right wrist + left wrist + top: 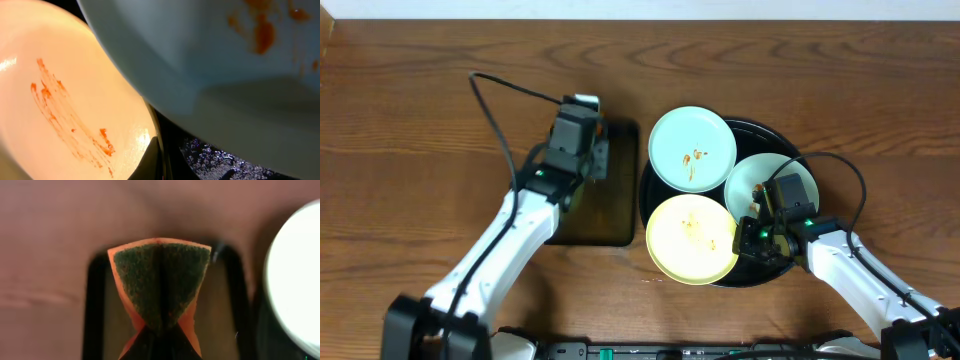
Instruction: Clean dirty plates on tray and stack at the side
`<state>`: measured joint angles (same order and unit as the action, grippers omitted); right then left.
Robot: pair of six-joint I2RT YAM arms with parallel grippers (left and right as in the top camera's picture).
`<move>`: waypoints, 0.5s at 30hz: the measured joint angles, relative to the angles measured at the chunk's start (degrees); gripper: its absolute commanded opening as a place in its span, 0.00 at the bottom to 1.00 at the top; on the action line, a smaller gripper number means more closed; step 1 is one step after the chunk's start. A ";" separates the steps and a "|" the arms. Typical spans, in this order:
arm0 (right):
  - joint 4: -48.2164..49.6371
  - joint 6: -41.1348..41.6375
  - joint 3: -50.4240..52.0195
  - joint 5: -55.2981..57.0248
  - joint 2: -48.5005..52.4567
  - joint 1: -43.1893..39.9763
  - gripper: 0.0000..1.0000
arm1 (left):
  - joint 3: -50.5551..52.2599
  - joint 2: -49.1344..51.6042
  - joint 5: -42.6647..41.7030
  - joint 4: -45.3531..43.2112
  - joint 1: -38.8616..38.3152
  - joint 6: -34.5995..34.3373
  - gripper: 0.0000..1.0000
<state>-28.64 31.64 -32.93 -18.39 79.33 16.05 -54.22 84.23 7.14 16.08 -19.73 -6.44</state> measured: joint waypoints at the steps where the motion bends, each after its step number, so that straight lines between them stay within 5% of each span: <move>1: 0.00 0.00 0.00 0.00 0.00 0.00 0.01 | 0.00 0.96 -0.63 0.87 0.00 -0.31 0.08; 15: 0.00 0.00 0.00 0.02 0.00 0.00 0.01 | 0.00 8.35 -10.43 6.95 0.00 -2.54 0.07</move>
<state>-28.64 31.64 -32.93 -18.37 79.33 16.05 -54.22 92.58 -3.29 23.03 -19.73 -8.97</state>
